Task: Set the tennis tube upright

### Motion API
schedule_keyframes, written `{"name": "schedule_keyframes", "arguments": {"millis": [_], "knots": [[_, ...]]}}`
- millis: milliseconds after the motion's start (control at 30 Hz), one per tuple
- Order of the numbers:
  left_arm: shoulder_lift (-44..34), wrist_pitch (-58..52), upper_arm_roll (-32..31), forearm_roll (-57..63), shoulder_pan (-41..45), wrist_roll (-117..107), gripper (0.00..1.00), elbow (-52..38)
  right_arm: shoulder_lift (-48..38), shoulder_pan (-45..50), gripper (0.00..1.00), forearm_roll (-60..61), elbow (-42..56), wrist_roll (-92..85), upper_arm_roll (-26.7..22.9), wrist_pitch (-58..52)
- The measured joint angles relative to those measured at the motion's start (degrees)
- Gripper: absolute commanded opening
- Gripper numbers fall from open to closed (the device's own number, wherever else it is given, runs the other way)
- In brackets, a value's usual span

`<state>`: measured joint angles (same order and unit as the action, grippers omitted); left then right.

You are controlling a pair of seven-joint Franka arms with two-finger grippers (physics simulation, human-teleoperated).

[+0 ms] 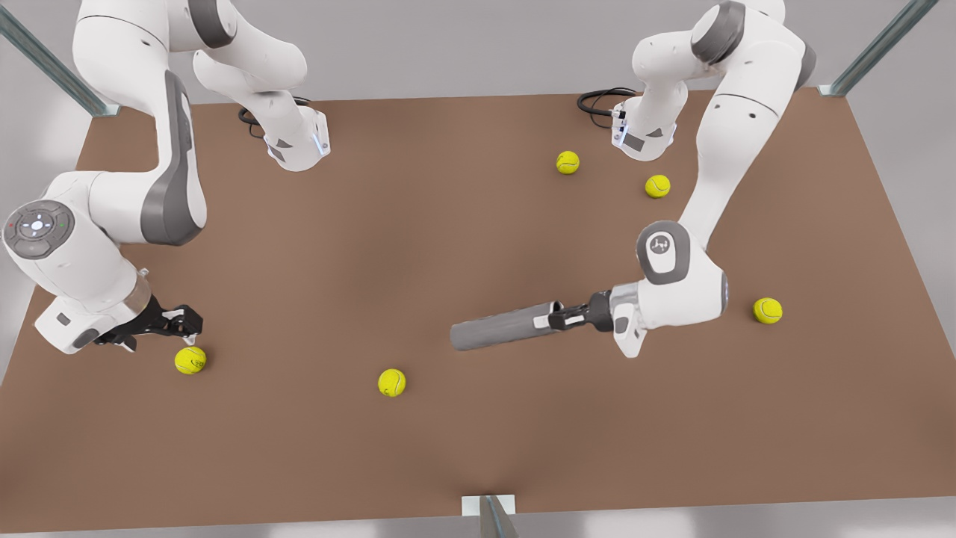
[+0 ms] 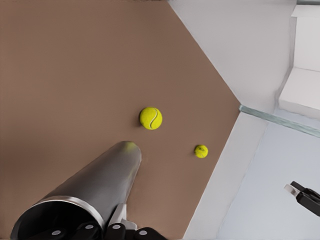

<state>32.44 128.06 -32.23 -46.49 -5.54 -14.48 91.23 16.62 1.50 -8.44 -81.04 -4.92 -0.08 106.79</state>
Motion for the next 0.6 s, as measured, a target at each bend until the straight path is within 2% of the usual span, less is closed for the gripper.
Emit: {"name": "schedule_keyframes", "arguments": {"millis": [167,600], "knots": [[-3.7,-4.0,0.2,9.6,-3.6,-3.3,0.21,0.8,0.1,0.1,1.0,-0.2,0.0,0.0,0.0,0.0],[-8.9,-11.5,0.2,32.3,-4.9,-8.8,0.21,0.4,0.9,-0.3,1.0,-0.3,-0.1,-0.2,0.0,0.9]]}}
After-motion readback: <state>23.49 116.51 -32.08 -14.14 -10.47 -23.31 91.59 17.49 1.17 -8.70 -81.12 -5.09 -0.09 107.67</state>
